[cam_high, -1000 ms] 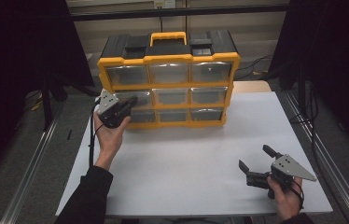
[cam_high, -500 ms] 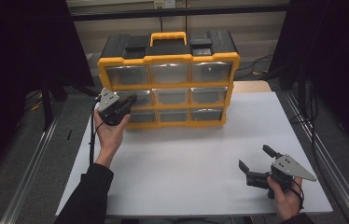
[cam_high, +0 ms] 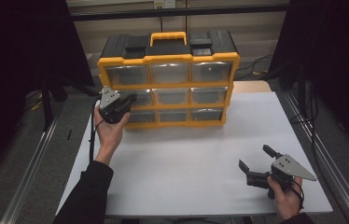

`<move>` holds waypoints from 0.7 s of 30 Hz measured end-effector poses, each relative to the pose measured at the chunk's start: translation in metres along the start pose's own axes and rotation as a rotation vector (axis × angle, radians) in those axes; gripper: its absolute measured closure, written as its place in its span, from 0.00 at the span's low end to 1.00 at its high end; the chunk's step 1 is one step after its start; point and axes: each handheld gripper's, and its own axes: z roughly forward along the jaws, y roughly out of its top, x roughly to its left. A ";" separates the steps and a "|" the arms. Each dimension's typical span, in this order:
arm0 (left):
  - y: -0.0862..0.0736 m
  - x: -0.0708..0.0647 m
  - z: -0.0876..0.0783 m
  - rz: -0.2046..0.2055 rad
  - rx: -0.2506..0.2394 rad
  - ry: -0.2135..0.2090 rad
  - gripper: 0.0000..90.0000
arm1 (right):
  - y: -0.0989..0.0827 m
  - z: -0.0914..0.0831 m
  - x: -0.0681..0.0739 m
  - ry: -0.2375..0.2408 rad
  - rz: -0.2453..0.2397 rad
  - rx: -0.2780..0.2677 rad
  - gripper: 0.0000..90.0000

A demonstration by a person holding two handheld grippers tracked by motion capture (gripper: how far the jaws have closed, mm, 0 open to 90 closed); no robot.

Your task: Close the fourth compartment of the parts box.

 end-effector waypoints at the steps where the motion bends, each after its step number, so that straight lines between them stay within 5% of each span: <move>1: 0.000 0.000 0.000 -0.003 -0.003 0.001 1.00 | 0.000 0.000 0.000 0.001 0.000 0.002 0.00; 12: -0.006 -0.002 0.003 -0.040 -0.004 -0.017 1.00 | -0.001 0.000 -0.001 0.006 0.008 0.000 0.00; 21: -0.009 -0.003 0.001 -0.023 0.008 -0.018 0.95 | -0.001 0.000 -0.001 0.003 0.006 -0.002 0.00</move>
